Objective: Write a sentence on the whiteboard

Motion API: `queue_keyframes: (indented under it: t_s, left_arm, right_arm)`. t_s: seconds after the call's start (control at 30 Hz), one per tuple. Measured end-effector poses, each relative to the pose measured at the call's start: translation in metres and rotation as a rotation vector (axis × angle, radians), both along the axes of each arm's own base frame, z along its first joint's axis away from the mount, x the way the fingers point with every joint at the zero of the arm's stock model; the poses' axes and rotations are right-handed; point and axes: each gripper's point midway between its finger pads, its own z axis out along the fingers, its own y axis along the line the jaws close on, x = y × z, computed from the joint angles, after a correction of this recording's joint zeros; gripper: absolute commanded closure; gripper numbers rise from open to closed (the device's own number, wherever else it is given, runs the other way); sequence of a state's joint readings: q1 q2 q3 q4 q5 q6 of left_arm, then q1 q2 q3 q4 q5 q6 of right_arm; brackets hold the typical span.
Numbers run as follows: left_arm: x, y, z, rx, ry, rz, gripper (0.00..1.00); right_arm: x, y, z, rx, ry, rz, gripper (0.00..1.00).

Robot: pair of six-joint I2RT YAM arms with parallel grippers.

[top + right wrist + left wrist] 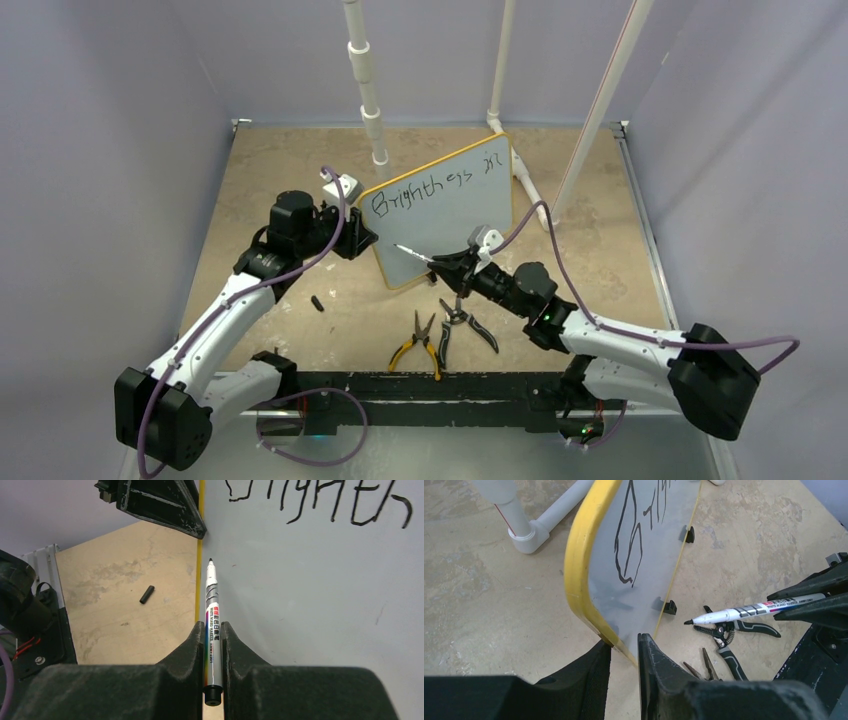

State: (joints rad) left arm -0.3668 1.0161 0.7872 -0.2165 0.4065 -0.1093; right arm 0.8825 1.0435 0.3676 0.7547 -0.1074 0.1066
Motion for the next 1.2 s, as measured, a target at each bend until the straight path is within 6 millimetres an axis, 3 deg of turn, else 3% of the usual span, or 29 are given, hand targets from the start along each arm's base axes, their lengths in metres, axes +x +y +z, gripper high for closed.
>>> queue_keyframes:
  t_s: [0.43, 1.2]
  left_arm:
    - [0.001, 0.002, -0.001, 0.005, 0.004, 0.01, 1.0]
    - [0.001, 0.003, -0.002, 0.007, 0.005, 0.013, 1.0]
  right_arm:
    - [0.006, 0.022, -0.008, 0.0, -0.002, -0.017, 1.0]
    - [0.023, 0.028, -0.014, -0.007, 0.014, -0.086, 1.0]
